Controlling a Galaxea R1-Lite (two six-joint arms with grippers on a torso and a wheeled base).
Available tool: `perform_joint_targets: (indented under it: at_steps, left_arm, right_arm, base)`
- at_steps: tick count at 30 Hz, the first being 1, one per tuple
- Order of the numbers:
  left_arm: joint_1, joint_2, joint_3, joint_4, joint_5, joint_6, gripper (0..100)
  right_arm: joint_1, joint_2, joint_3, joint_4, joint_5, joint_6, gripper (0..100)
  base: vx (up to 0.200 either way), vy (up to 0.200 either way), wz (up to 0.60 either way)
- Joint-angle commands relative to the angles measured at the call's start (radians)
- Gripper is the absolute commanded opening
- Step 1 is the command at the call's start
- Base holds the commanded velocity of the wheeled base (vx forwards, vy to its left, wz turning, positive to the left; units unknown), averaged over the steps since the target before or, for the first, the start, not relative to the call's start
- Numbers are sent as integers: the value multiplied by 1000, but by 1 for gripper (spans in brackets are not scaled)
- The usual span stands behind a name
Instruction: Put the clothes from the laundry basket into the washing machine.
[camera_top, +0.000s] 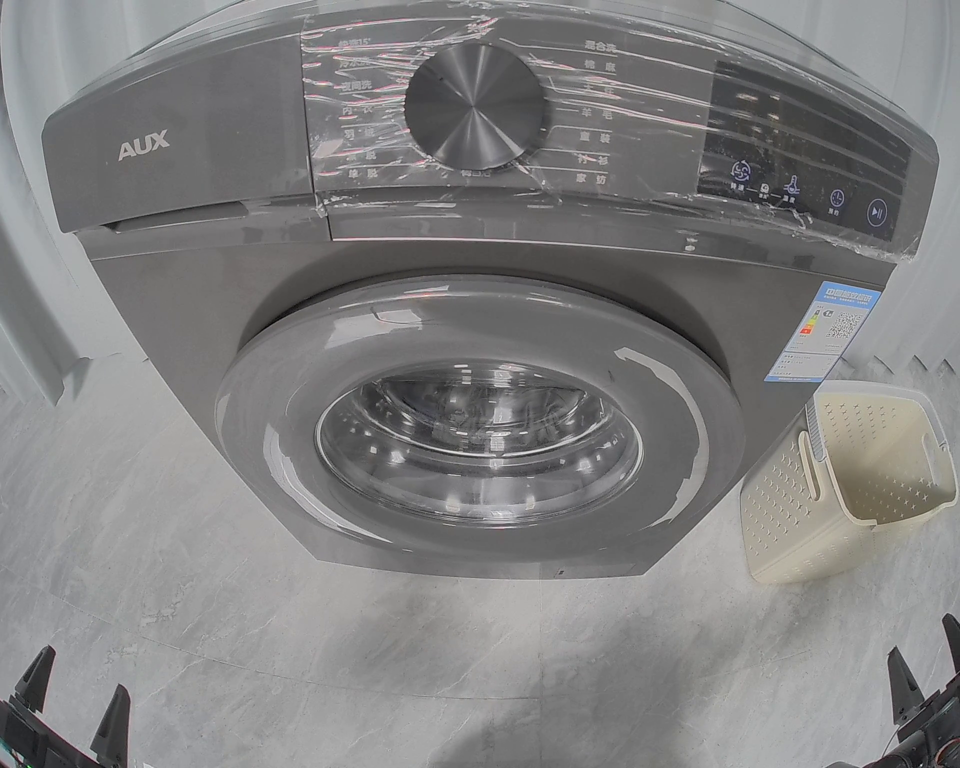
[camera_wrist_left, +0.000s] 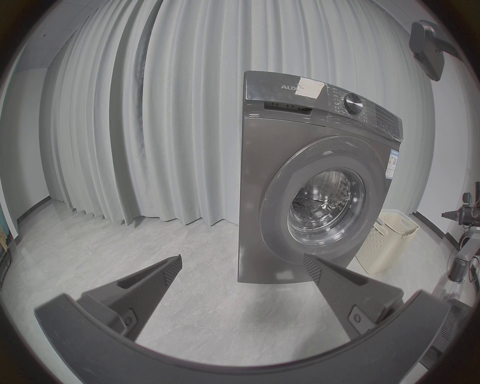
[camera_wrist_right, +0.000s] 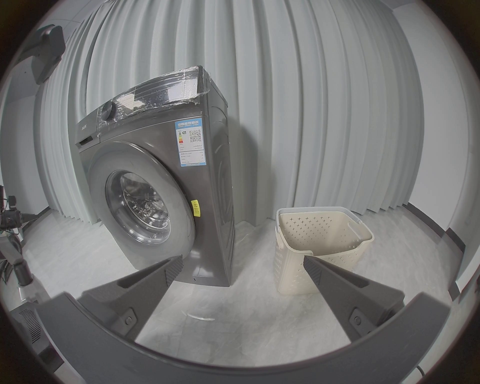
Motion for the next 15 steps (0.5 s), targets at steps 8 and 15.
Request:
perform_joint_targets:
  at_steps: [8,15]
  left_arm:
    - [-1,-9,16,-1,0,0,100]
    - [1,-10,18,-1,-3,22,100]
  right_arm:
    - [0,3,18,0,11,-13,100]
    - [0,3,18,-3,9,-18,100]
  base:
    - [0,0,0]
    - [0,0,0]
